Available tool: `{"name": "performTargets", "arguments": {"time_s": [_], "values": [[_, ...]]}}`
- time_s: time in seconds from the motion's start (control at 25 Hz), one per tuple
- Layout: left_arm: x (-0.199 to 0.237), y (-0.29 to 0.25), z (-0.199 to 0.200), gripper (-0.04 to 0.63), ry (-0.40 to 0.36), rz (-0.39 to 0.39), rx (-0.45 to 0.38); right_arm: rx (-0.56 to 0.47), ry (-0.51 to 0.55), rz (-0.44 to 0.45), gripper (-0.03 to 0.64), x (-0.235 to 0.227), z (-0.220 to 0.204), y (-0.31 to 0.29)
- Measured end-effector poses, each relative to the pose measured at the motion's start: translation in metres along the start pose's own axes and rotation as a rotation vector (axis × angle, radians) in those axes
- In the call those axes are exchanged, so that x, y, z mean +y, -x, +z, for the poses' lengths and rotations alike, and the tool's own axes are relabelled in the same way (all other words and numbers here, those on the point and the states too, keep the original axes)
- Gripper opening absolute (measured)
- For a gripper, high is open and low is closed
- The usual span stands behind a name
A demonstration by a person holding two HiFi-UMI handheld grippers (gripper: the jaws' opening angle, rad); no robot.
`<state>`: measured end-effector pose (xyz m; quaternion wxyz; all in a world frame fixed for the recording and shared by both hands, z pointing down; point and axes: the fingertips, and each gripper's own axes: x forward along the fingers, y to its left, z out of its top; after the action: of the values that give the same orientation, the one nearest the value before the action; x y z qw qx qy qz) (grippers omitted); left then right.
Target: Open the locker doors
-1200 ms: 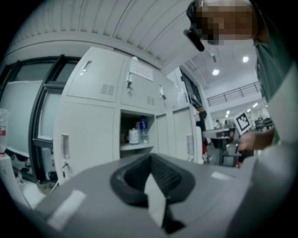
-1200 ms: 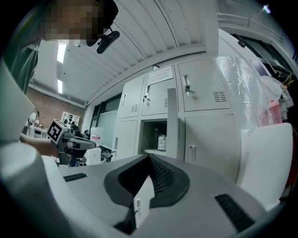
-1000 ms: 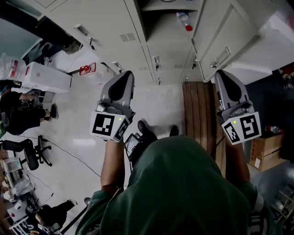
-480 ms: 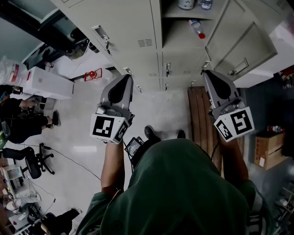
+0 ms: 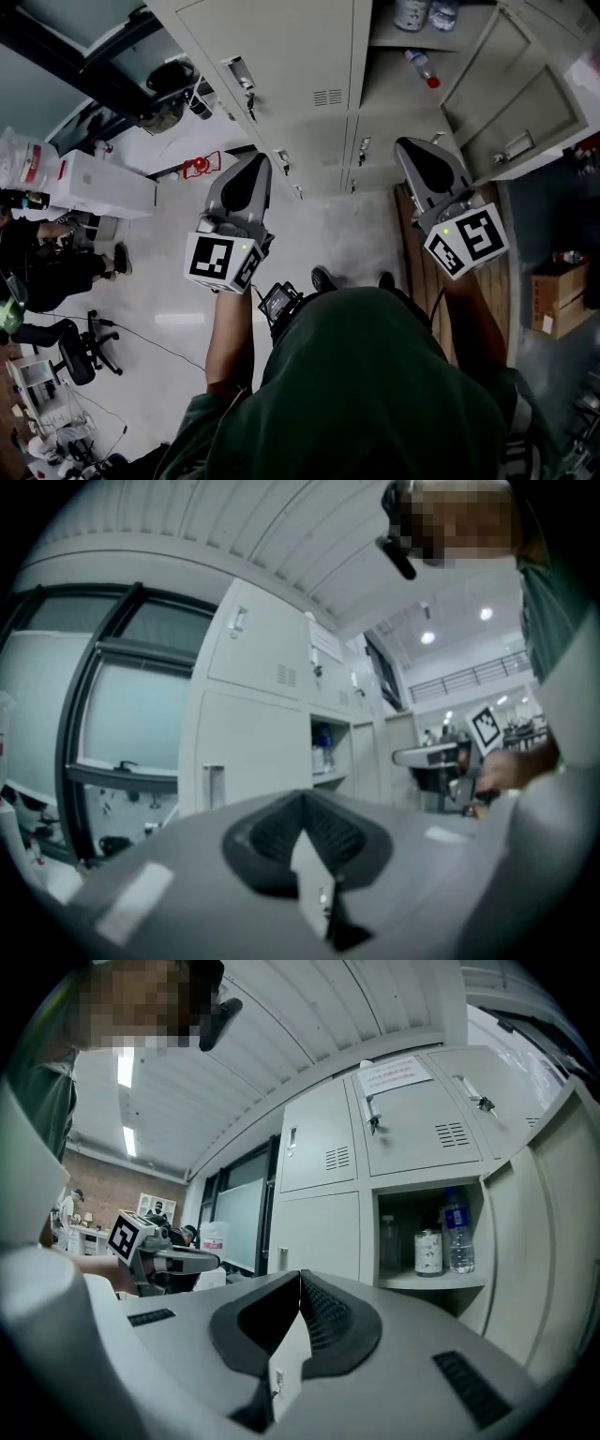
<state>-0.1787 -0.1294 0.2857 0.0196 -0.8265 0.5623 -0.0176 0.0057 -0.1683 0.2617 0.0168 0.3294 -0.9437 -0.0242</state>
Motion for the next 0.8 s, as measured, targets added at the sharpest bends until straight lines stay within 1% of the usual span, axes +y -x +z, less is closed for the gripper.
{"name": "performTargets", "arguments": {"time_s": [0.16,0.4,0.6,0.8], "values": [[0.025,0.005,-0.003,0.000,-0.002,-0.009,-0.008,0.001,-0.014,0.016,0.006,0.018,-0.002,-0.034],[0.047,0.009,-0.005,0.000,0.011,-0.017,-0.013,0.012,-0.033,0.050,0.006,0.039,-0.005,-0.080],[0.061,0.009,-0.002,0.000,0.009,-0.010,-0.016,0.024,-0.045,0.076,0.006,0.049,-0.007,-0.112],[0.081,0.008,0.001,0.000,-0.001,0.014,-0.019,0.038,-0.051,0.110,0.006,0.057,-0.013,-0.146]]}}
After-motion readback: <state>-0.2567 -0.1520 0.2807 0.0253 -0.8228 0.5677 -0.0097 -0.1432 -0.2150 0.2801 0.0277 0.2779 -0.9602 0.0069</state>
